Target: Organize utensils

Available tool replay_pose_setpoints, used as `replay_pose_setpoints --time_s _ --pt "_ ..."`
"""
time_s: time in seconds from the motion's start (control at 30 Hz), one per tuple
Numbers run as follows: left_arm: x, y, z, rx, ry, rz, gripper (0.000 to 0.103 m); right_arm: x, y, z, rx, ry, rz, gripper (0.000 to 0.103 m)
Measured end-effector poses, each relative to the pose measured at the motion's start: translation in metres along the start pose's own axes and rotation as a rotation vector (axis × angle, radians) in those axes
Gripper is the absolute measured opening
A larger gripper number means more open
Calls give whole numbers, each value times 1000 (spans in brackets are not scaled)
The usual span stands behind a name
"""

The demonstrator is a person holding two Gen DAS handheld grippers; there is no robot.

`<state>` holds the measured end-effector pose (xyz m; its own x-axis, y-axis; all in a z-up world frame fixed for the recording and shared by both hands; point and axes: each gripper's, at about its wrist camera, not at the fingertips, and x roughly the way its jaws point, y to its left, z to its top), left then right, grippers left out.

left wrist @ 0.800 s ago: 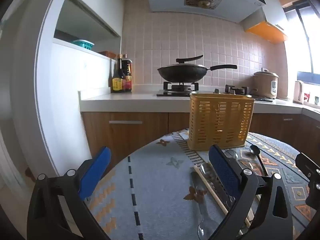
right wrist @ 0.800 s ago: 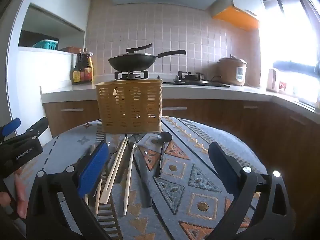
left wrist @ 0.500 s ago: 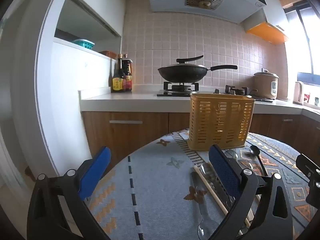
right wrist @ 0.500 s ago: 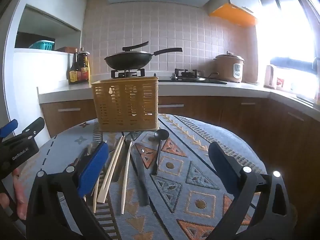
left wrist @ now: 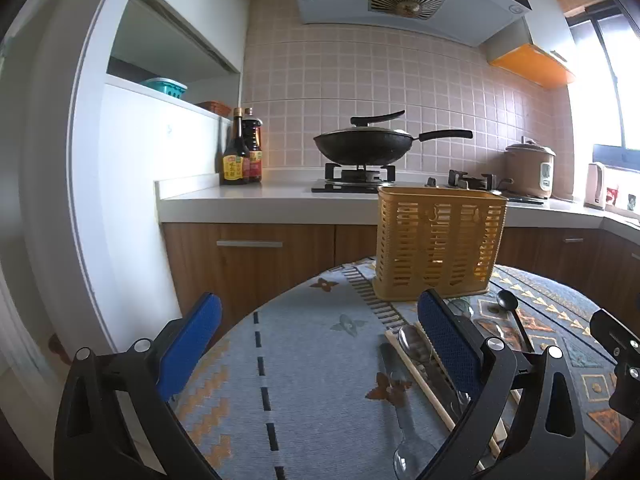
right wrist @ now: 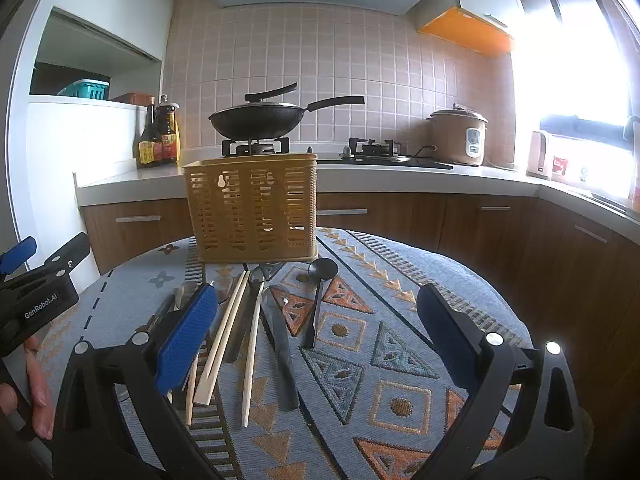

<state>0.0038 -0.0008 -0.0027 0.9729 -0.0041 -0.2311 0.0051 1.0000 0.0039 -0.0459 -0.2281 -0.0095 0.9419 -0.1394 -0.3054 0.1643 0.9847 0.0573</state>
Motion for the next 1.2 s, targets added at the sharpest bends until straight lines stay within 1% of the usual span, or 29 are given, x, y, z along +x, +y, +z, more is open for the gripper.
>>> replay_pose_setpoints --time_s 1.2 --pt "1 0 1 -3 1 -2 96 1 -2 -1 10 8 3 95"
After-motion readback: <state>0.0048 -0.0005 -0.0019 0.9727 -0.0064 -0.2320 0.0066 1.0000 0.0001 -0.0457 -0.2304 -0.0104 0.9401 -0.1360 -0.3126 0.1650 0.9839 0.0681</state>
